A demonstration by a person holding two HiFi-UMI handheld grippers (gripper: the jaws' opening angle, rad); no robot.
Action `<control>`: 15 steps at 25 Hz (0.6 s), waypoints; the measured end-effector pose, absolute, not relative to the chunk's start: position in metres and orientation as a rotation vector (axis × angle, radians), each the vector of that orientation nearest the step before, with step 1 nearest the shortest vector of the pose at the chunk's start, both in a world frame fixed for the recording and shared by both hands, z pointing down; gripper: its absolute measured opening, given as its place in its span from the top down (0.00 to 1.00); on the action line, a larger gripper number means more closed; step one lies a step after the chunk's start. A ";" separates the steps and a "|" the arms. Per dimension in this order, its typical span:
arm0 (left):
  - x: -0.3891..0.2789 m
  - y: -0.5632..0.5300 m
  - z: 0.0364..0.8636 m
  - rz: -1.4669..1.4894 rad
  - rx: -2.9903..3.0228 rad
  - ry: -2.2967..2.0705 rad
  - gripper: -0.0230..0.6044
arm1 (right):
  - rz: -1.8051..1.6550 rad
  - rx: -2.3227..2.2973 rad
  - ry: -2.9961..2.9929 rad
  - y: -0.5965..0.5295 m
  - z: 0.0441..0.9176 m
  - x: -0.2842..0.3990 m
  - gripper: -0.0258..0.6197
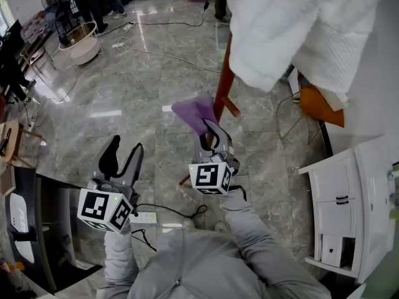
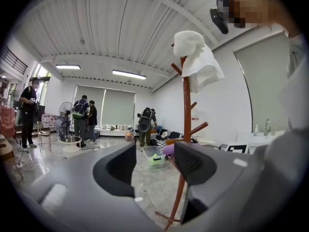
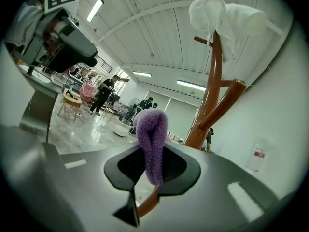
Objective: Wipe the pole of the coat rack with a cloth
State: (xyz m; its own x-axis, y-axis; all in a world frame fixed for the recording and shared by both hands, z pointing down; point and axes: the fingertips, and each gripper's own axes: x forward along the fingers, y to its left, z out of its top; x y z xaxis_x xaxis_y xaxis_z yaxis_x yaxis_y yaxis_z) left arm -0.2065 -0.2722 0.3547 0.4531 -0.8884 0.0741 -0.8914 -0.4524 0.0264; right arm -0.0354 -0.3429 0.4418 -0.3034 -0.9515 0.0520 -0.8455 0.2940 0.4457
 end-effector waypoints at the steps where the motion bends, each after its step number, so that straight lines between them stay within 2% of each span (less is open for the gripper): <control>1: -0.206 -0.272 0.354 0.076 2.622 -1.611 0.54 | -0.478 1.624 -2.273 -0.341 0.442 -0.037 0.88; 15: -0.214 -0.259 0.352 0.073 2.587 -1.667 0.54 | -0.486 1.511 -2.435 -0.326 0.429 -0.084 0.88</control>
